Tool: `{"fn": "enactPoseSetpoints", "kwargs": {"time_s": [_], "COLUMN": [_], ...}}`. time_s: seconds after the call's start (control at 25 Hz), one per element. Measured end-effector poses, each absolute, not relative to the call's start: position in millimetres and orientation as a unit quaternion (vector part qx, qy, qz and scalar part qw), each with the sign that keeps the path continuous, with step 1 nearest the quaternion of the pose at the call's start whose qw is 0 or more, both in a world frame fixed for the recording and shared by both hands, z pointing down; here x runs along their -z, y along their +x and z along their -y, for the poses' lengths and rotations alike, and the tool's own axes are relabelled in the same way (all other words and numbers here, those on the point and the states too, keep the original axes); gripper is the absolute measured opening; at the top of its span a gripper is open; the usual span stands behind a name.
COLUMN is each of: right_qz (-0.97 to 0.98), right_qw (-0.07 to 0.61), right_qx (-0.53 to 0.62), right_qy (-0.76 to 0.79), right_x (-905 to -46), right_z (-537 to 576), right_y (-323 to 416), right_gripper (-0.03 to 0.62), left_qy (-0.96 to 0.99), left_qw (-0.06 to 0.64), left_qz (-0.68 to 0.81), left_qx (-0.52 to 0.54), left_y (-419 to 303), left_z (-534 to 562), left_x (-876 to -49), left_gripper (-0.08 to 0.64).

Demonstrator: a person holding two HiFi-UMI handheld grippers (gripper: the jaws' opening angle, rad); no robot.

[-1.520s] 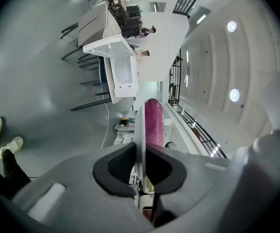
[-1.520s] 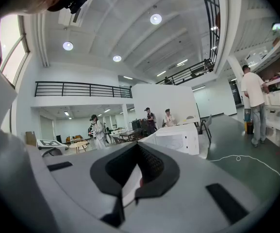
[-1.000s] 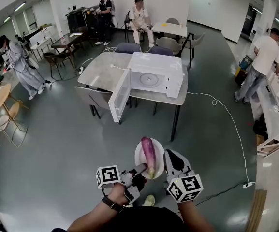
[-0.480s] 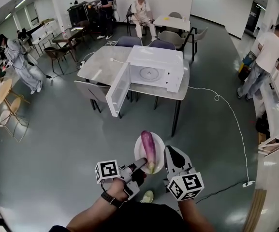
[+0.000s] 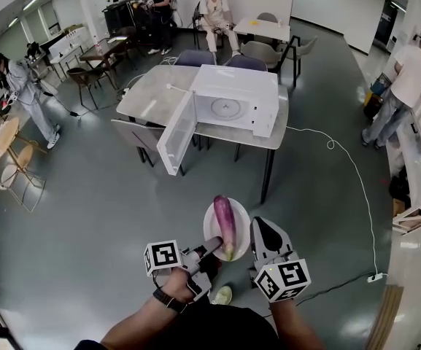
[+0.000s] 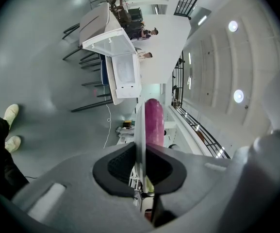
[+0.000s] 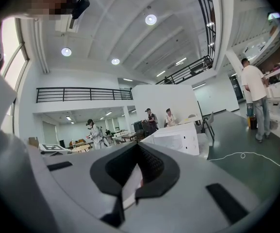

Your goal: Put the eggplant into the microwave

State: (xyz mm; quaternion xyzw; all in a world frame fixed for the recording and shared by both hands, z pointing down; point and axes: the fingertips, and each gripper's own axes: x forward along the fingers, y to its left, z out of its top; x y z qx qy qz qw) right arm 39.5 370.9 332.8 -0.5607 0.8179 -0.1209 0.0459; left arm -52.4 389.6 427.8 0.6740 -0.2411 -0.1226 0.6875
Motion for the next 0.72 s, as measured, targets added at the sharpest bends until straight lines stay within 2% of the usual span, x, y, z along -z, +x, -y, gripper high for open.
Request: {"fn": "enactPoseSetpoints", "kwargs": {"time_s": [0.72], "right_qz": [-0.798], "right_qw": [0.030], "right_qx": [0.125], "right_qy": [-0.589], "right_x": [-340.5], "right_z": [-218.8], "right_y": [22.8], "right_gripper": [0.002], "left_qy": [0.681], "left_qw": [0.694], "left_qz": [0.215], "left_qx": [0.091], "left_y": [-63.5], "left_z": [-226.6], "left_x": [-443.6], "left_gripper": [0.038]}}
